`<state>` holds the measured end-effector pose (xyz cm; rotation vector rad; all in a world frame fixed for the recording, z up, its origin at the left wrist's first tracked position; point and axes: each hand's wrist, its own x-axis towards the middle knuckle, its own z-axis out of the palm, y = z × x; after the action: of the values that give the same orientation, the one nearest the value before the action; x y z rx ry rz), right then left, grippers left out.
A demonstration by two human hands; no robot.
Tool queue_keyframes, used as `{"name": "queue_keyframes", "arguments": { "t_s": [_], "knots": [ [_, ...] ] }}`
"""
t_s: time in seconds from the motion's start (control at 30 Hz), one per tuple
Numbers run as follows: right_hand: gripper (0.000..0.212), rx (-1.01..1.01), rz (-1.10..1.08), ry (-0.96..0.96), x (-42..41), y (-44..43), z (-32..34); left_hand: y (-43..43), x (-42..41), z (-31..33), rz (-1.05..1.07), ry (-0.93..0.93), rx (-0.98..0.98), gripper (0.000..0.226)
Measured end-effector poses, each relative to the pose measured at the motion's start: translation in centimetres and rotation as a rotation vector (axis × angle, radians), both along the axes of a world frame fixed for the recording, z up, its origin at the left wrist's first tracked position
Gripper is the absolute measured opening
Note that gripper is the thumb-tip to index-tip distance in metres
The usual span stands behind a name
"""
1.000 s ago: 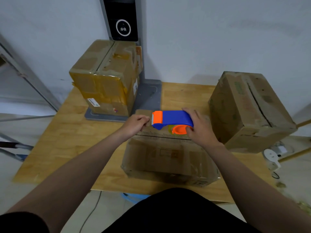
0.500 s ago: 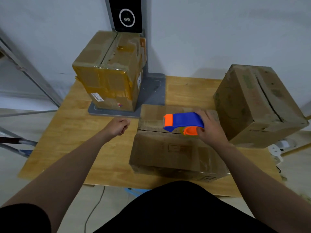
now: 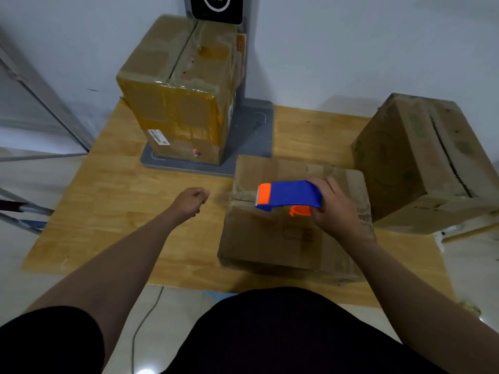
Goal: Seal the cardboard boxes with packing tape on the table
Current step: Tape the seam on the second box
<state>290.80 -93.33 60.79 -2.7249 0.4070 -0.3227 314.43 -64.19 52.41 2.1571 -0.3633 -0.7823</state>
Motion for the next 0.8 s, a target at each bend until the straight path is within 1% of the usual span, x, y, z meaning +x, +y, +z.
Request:
{"name": "queue_keyframes", "arguments": {
  "t_s": [0.2, 0.3, 0.4, 0.6, 0.8],
  "knots": [
    [0.066, -0.001, 0.002, -0.009, -0.5, 0.2, -0.8, -0.3, 0.4, -1.3, -0.062, -0.065, -0.038, 0.04],
    [0.067, 0.008, -0.015, -0.032, -0.6, 0.3, -0.8, -0.6, 0.5, -1.7, -0.042, -0.113, -0.067, 0.041],
    [0.065, -0.016, -0.006, -0.045, -0.5, 0.6, -0.7, -1.2, 0.5, -2.4, -0.03, -0.122, -0.077, 0.041],
    [0.071, -0.036, -0.013, 0.017, -0.7, 0.3, -1.1, -1.9, 0.2, -3.9, -0.074, -0.112, -0.025, 0.041],
    [0.068, -0.026, -0.033, 0.016, -0.2, 0.4, -1.0, -3.7, -1.3, -4.3, -0.129, -0.05, 0.083, 0.037]
  ]
}}
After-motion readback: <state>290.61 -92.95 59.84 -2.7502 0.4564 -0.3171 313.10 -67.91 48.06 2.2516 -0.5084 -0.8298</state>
